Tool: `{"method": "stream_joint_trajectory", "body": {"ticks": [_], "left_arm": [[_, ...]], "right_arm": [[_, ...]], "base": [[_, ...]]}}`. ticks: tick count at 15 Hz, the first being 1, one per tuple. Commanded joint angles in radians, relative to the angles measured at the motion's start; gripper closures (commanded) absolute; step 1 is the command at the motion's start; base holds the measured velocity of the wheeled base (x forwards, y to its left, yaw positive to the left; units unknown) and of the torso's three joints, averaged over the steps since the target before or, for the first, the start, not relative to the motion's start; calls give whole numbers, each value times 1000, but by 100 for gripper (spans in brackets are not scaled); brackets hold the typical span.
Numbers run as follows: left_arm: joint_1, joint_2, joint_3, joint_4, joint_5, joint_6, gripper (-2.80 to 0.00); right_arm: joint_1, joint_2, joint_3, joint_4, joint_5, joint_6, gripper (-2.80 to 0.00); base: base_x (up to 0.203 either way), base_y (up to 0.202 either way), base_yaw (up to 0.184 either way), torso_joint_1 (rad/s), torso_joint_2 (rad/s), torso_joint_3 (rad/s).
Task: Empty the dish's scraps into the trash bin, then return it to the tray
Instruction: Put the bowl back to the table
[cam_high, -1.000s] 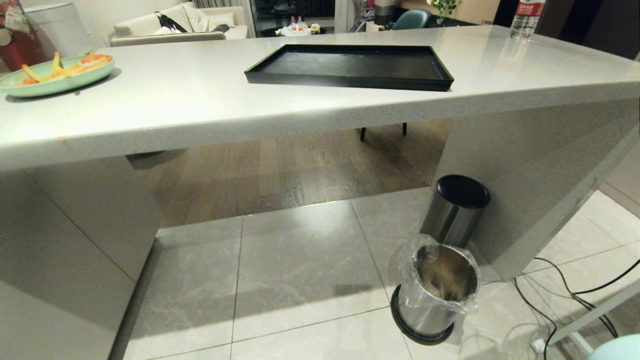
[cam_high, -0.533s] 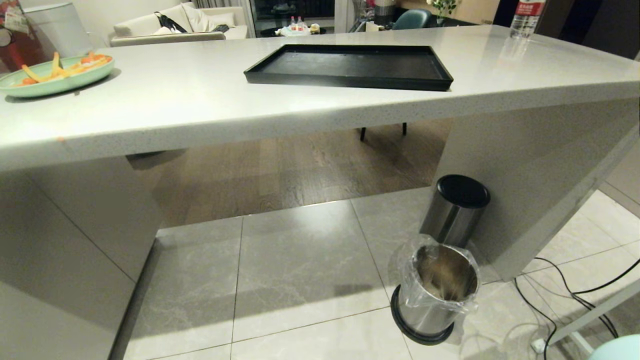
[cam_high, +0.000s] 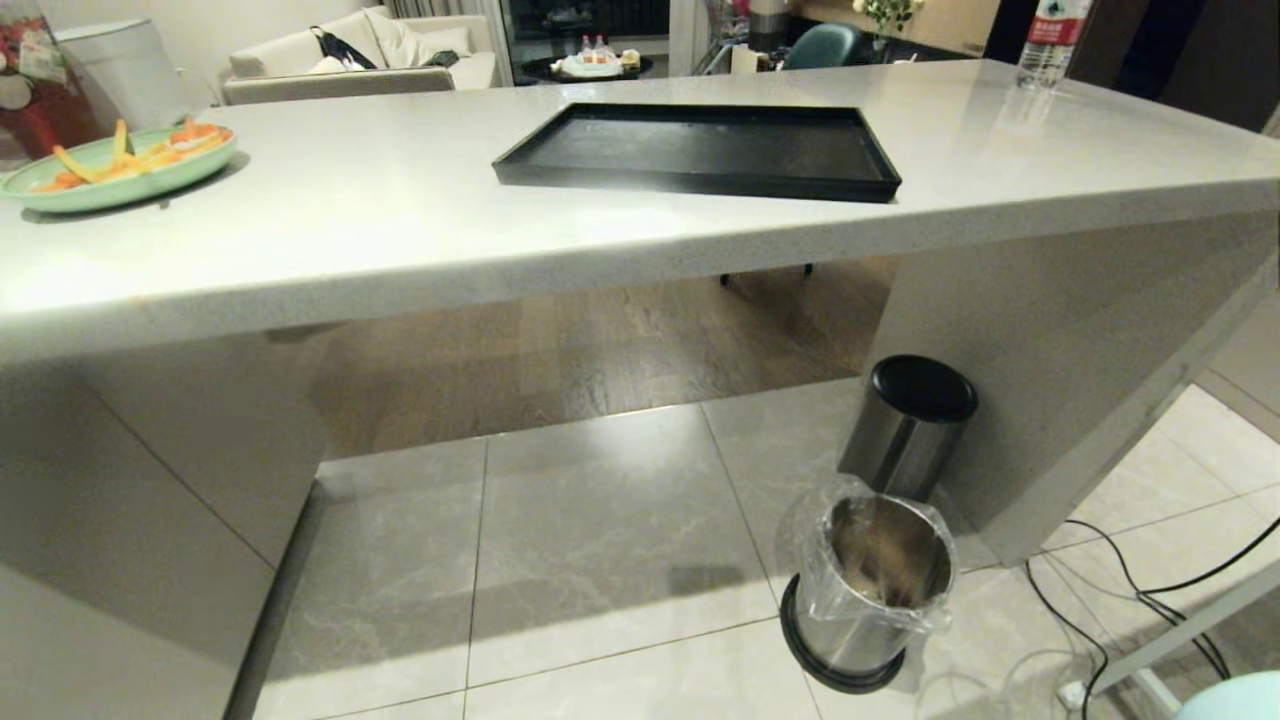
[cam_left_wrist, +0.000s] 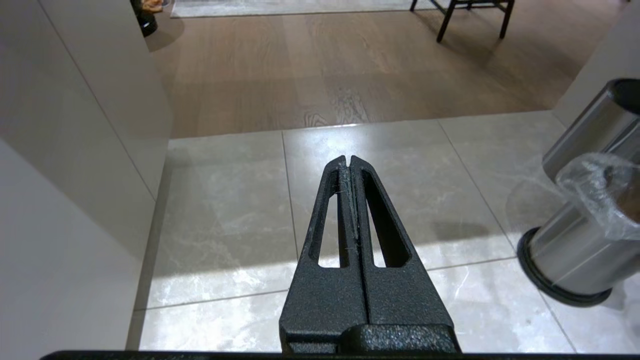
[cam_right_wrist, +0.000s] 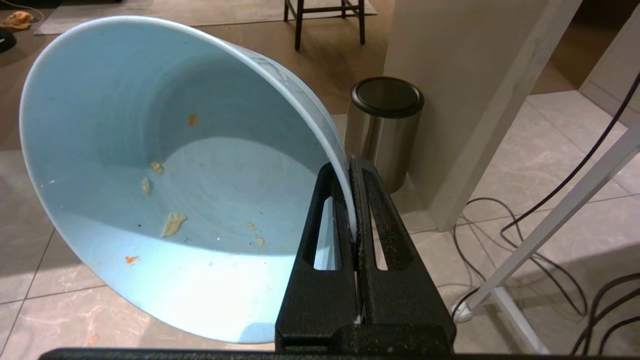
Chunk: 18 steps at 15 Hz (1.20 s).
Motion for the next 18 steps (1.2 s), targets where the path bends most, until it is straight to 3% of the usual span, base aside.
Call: {"method": "stream_joint_trajectory", "body": {"ticks": [1, 8, 18], "left_arm": [[1, 1, 0, -1, 0, -1, 0], [1, 1, 0, -1, 0, -2, 0], [-1, 1, 0, -1, 0, -2, 0]], "right_arm": [[0, 1, 0, -1, -1, -2, 0], [0, 1, 0, -1, -1, -1, 0], [0, 1, 0, -1, 1, 2, 0]], "base": [[0, 0, 0, -33, -358, -403], [0, 0, 0, 11, -425, -407], [0, 0, 0, 124, -489, -374]]}}
